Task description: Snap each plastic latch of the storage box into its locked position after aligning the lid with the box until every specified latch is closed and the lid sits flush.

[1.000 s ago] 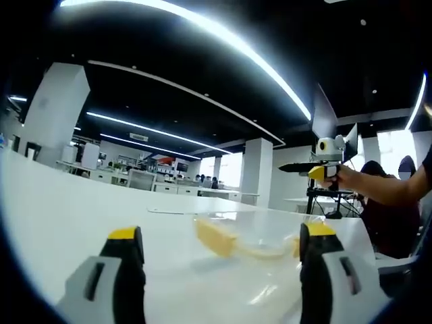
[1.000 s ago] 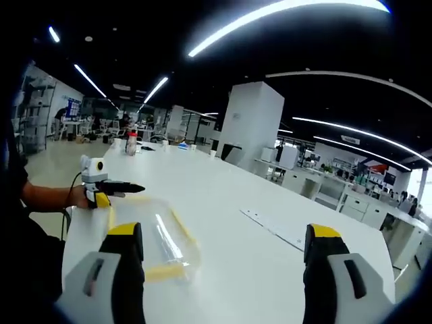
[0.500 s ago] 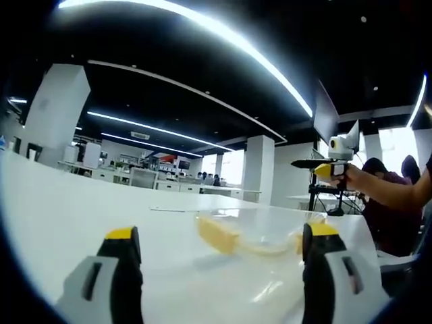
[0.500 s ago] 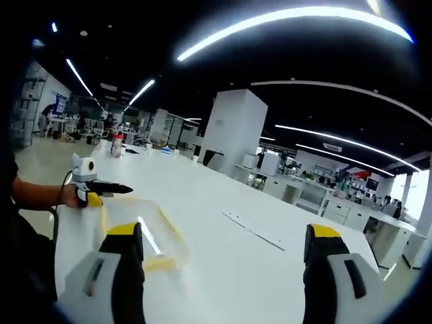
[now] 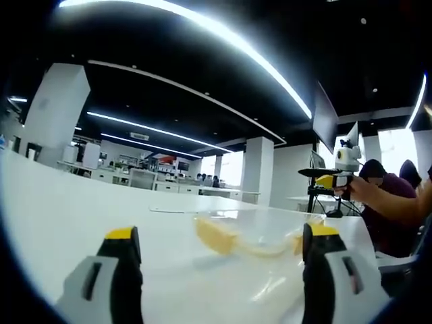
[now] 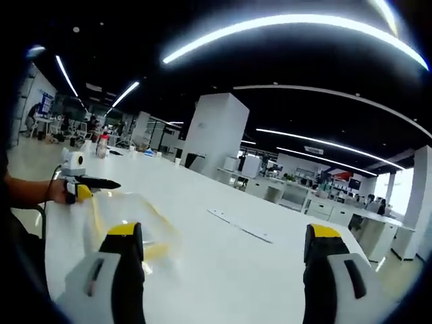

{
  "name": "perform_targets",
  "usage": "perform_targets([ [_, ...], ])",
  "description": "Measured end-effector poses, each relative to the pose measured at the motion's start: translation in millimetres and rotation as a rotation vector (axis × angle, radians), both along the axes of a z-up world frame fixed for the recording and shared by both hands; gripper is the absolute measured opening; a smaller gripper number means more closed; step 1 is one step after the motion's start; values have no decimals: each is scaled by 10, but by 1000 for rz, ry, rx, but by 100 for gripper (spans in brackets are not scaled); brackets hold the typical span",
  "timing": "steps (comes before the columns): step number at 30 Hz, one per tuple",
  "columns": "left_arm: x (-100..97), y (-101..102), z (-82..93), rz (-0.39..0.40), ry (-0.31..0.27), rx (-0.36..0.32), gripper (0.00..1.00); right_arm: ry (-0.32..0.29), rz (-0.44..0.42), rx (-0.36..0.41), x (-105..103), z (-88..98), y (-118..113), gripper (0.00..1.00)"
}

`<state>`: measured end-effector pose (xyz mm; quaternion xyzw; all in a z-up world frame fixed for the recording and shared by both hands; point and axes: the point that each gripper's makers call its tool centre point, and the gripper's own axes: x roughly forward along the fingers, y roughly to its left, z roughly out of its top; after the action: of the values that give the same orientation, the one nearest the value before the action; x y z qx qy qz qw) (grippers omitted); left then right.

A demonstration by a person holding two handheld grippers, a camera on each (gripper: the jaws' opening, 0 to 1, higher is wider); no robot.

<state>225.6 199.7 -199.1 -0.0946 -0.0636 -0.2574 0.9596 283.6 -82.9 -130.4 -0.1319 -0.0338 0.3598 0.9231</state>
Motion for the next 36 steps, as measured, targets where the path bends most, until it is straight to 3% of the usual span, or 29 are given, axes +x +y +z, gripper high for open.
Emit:
perform_targets([
  [4,-46,5,63,-1,-30,-6,100,18,-32,29,-38,-105,-72,100],
  [9,-30,39,45,12,-19,-12,100,34,-54,80,-128,-183,-136,100],
  [13,-45,13,47,5,-26,-1,100,21,-56,144,-232,-105,-165,100],
  [20,-29,69,81,37,-37,-3,97,-26,-113,151,-368,43,-223,100],
  [27,-93,37,191,39,-56,36,98,-20,-135,177,-475,89,-232,100],
  [36,-199,94,388,29,-62,19,99,-37,-186,150,-575,26,-239,100],
])
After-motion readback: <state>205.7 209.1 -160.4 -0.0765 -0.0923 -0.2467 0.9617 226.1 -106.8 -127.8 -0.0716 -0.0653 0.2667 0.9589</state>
